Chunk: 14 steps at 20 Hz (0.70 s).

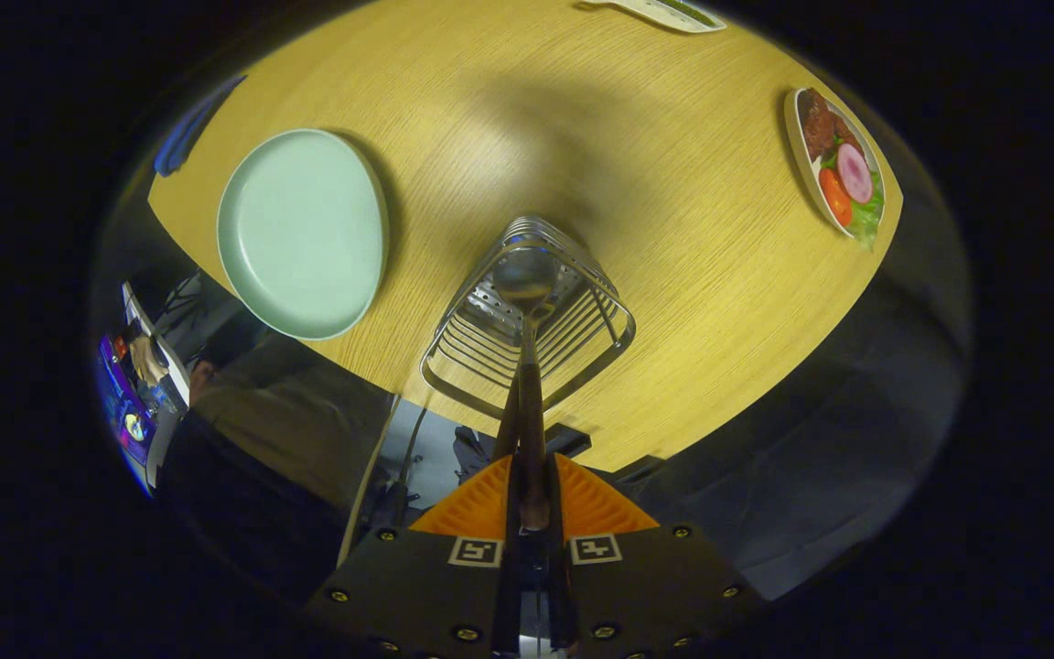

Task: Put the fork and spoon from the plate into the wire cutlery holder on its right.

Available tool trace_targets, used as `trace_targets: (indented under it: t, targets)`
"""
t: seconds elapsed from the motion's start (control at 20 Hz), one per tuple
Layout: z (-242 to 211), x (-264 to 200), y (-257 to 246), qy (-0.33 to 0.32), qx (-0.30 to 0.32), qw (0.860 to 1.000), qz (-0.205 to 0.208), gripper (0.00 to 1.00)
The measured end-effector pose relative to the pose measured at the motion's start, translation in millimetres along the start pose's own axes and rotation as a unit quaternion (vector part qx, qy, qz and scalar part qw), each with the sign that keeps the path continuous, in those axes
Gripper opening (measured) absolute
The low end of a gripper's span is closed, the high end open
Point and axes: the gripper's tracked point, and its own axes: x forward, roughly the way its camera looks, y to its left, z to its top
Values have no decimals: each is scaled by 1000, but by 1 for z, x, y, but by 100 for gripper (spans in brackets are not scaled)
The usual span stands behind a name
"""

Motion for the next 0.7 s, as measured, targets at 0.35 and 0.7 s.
trace_targets:
  t: [0.35,0.7]
  targets:
    - [-13,-23,10,-69,43,996,34,21]
    - [-13,-86,33,-306,115,944,40,21]
